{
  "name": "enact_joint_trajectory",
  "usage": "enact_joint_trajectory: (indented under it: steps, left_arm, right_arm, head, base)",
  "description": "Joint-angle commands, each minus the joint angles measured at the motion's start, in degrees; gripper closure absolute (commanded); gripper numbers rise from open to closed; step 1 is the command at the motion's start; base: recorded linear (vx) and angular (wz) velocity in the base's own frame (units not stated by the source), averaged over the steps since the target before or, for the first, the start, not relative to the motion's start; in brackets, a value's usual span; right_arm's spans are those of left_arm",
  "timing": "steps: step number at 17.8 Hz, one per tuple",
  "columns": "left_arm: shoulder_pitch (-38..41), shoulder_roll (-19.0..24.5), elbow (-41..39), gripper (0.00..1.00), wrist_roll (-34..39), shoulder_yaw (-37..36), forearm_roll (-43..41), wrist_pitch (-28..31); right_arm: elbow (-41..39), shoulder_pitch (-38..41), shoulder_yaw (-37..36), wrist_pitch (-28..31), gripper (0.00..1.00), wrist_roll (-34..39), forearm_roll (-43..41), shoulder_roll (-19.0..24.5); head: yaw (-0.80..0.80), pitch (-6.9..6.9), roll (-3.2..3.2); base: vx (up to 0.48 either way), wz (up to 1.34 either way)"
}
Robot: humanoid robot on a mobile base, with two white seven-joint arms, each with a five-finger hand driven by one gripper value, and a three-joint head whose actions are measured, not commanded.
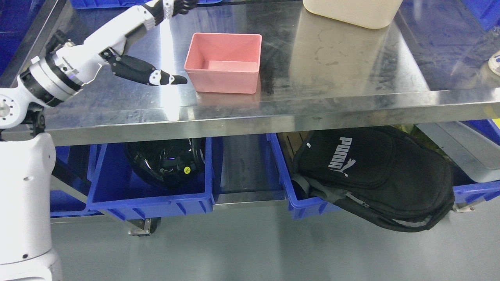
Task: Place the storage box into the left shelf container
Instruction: 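Hook the left hand fingers over the pink box's rim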
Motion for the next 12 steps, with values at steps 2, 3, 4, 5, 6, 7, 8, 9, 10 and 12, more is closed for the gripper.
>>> enact_joint_trajectory:
  steps: [2, 3, 4, 5, 6, 7, 8, 9, 10, 12]
  left_arm:
    - [-9.6, -4.1, 16.5, 0.01, -5.1, -15.2, -17.3, 1.0]
    - [-10.9, -6.4, 18.1, 0.02, -6.0, -15.3, -17.5, 2.4]
    - [-11.8, -8.1, 19.1, 0.02, -6.4, -15.2, -17.5, 3.2]
    - [-12.7, -10.0, 20.2, 0.02, -6.5, -15.3, -17.5, 3.3]
    - [-13.6, -11.0, 21.1, 0.02, -6.5, -15.3, -17.7, 3.4]
    - [-14.6, -11.8, 22.3, 0.03, -6.5, -15.7, -17.9, 3.7]
    - [-15.3, -12.0, 23.5, 0.04, -6.5, -16.3, -17.9, 4.5]
    - [-16.1, -12.5, 24.7, 0.04, -6.6, -17.3, -17.8, 5.8]
    - [-16.9, -13.0, 26.0, 0.05, -6.5, -18.0, -17.8, 6.3]
    - [-18.4, -13.6, 29.7, 0.06, -6.6, -18.8, -18.9, 6.5]
  right_arm:
    - [-1.0, 0.5, -0.3, 0.0, 0.00, 0.0, 0.1, -1.0]
    - [-1.0, 0.5, -0.3, 0.0, 0.00, 0.0, 0.1, -1.0]
    - [-1.0, 0.5, -0.2, 0.0, 0.00, 0.0, 0.1, -1.0]
    - [-1.0, 0.5, -0.3, 0.0, 0.00, 0.0, 0.1, -1.0]
    - [-1.0, 0.5, -0.3, 0.0, 0.00, 0.0, 0.1, -1.0]
    - [-1.0, 0.5, -0.3, 0.0, 0.00, 0.0, 0.1, -1.0]
    - [-1.0, 0.5, -0.3, 0.0, 0.00, 0.0, 0.1, -1.0]
    - [-1.0, 0.5, -0.3, 0.0, 0.00, 0.0, 0.1, -1.0]
    - [-1.0, 0.5, -0.3, 0.0, 0.00, 0.0, 0.1, -1.0]
    - [-1.0, 0.5, -0.3, 0.0, 0.00, 0.0, 0.1, -1.0]
  head:
    - [0.00, 0.00, 0.00]
    - [0.00, 0.00, 0.00]
    - [0.00, 0.00, 0.00]
    - [0.00, 0.00, 0.00]
    - [0.00, 0.00, 0.00]
    - [0.00, 0.00, 0.00]
    - [0.00, 0.00, 0.00]
    - [0.00, 0.00, 0.00]
    - [0.00, 0.00, 0.00]
    - [0.00, 0.00, 0.00]
  base:
    - [0.001, -0.02]
    - [0.000, 0.00]
    - [0.000, 0.00]
    - [0.000, 0.00]
    - [0.000, 0.00]
    - [0.000, 0.00]
    - [0.000, 0.00]
    - [0.000, 0.00]
    - [0.000, 0.00]
    - [0.000, 0.00]
